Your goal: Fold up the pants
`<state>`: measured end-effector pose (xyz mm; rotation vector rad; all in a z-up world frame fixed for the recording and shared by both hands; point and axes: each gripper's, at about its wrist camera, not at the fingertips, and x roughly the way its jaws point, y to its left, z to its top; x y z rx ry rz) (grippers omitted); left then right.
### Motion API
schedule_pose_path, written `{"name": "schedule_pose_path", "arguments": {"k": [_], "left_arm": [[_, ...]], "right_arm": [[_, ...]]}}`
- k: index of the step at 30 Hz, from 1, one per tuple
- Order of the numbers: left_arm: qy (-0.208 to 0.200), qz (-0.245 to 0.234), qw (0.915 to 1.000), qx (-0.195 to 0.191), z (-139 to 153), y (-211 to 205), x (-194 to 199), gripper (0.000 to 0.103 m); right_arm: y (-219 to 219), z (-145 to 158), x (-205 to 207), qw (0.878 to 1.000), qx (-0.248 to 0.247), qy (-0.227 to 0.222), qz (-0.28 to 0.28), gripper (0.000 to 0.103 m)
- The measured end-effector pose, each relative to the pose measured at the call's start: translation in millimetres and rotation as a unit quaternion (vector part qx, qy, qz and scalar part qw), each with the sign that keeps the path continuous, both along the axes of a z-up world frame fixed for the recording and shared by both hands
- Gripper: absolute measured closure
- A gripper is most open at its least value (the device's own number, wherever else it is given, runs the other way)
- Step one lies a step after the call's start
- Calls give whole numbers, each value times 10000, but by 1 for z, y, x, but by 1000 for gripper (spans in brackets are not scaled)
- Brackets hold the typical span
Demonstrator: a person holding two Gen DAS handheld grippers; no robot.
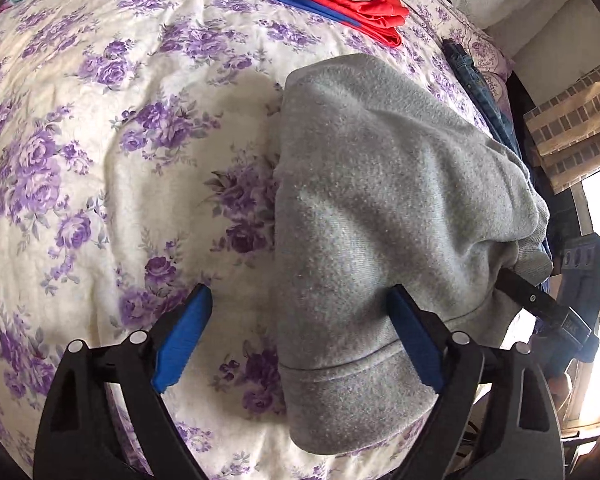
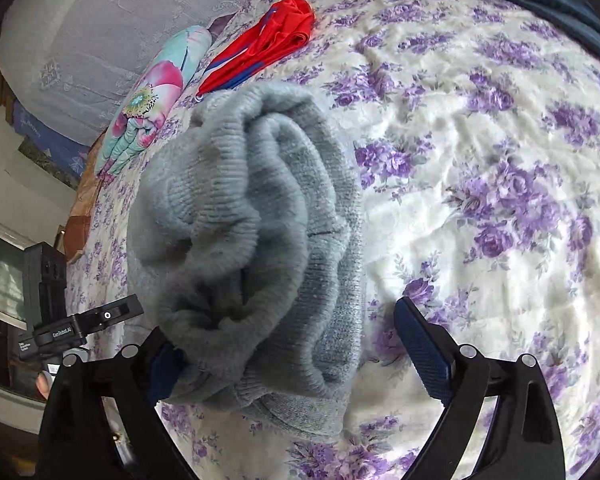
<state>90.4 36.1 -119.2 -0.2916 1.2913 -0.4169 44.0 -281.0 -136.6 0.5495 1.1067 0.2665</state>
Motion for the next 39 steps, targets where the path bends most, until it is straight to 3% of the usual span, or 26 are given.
{"name": "schedule_pose_path", "arguments": {"k": [2,5,11,14,15,16,19,21,24,28,33,36,39], "left_arm": [[64,-46,9999,-67,-6,-1,4,11],[83,-142,9993,-348,-9,-2,14,8],[200,-339,9975,-587,-10,-6,31,4],[110,-423,9973,-599,-5,-19,34,7],[52,-514,9963,-681,-1,-24,33,31],[-11,-643,9952,-736,6,-29,31,45],[-519,-751,9952,-348,32,-38,19,62],[-687,-771,9940,-353,49,-39,15,68],[-906,-785,9919,-421,80,-32,25,69],[-1040,-723,9913,-367,130,-28,83,69],[-1153,-467,9922,65,171,-38,218,65],[-1038,-243,9941,199,165,-40,289,64],[-838,-193,9960,243,138,-45,343,64]], "right_arm": [[-6,-9,3,9991,412,84,-62,3],[-2,-9,6,9979,638,74,30,3],[12,-6,14,9989,403,53,231,3],[25,2,14,9994,49,-241,228,23],[29,8,12,9991,-74,-336,239,33],[32,14,11,9986,-228,-421,246,41],[41,32,4,9962,-516,-657,226,48],[50,46,3,9936,-743,-810,265,50],[52,77,17,9902,-782,-1098,371,50],[40,128,83,9885,-659,-1294,426,49],[42,167,222,9866,-665,-1455,325,49],[44,163,294,9872,-736,-1382,301,49],[41,141,349,9884,-862,-1215,306,49]]}}
